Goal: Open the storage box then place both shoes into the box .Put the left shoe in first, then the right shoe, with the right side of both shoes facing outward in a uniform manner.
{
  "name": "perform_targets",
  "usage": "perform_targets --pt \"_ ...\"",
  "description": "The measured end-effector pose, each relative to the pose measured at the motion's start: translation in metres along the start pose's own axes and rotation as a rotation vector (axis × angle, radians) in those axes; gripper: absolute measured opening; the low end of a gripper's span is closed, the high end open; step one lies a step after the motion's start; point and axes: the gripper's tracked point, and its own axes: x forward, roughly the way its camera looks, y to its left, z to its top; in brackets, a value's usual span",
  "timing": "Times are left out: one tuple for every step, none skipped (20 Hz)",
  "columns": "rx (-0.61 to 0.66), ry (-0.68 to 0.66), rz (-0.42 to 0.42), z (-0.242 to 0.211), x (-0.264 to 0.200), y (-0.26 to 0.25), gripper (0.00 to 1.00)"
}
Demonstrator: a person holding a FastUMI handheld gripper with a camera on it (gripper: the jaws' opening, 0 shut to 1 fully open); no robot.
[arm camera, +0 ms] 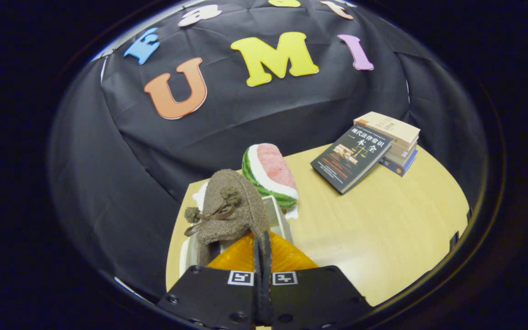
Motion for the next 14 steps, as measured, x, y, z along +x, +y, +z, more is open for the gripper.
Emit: perform_targets --pt "-0.024 0.000 -0.013 -0.004 0.005 0.001 0.00" --pt "-0.042 -0.003 -0.028 -0.007 0.008 0.001 0.00" --pt "-0.058 -0.003 -0.042 -0.011 0.011 0.000 0.00" --pt "-0.073 -0.001 -0.056 -0.016 0.013 0.000 0.00" --pt "-0.089 0.004 -0.066 -0.021 0.017 -0.002 0.00" --pt "-0.104 0.008 -0.076 -0.025 0.020 -0.002 0.00" --pt "-0.115 0.011 -0.085 -0.029 0.023 -0.003 0.00" --pt "-0.126 0.010 -0.092 -0.031 0.025 -0.003 0.00" --pt "-0.137 0.006 -0.101 -0.031 0.027 -0.005 0.00" --pt "-0.151 -0.001 -0.113 -0.032 0.029 -0.007 0.00" --pt "-0.164 -0.007 -0.125 -0.031 0.030 -0.009 0.00" --pt "-0.174 -0.005 -0.135 -0.033 0.033 -0.011 0.01" --pt "-0.175 0.002 -0.136 -0.035 0.034 -0.012 0.04" --pt "-0.171 0.010 -0.125 -0.038 0.036 -0.010 0.04"
